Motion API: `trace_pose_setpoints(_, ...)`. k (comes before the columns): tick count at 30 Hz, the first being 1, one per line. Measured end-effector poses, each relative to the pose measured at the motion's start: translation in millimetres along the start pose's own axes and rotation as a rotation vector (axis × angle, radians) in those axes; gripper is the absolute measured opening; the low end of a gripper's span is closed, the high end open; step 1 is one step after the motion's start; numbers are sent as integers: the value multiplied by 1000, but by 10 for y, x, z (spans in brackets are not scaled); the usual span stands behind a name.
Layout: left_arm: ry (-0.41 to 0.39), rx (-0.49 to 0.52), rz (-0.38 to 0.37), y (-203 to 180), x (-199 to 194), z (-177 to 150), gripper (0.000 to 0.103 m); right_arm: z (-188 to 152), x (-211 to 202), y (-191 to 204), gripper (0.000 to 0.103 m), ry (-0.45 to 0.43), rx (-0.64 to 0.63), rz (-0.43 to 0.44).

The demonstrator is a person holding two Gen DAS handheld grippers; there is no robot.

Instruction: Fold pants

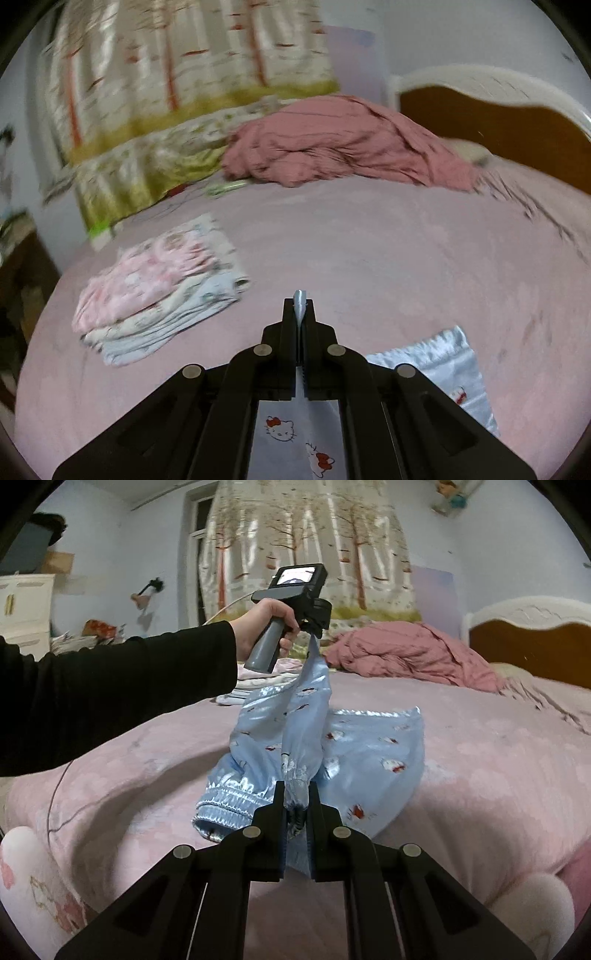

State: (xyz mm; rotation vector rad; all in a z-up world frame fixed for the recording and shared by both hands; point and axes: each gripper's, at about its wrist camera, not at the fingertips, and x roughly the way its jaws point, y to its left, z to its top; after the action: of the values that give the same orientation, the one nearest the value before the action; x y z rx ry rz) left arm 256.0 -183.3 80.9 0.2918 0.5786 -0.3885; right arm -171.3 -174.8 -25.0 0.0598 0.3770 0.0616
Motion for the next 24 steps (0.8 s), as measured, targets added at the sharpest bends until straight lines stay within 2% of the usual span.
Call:
trace_pose_setpoints(5, 20, 2, -65, -276, 146, 8, 1, -37, 7, -1, 8, 5, 34, -3)
trace_pose_setpoints(19, 67, -19, -191, -883, 465, -3, 1, -119, -62, 130, 8, -34, 4, -9)
trace_pose_setpoints(24, 96, 17, -226, -1117, 579, -8, 1, -178, -41, 96, 8, -17, 18, -16)
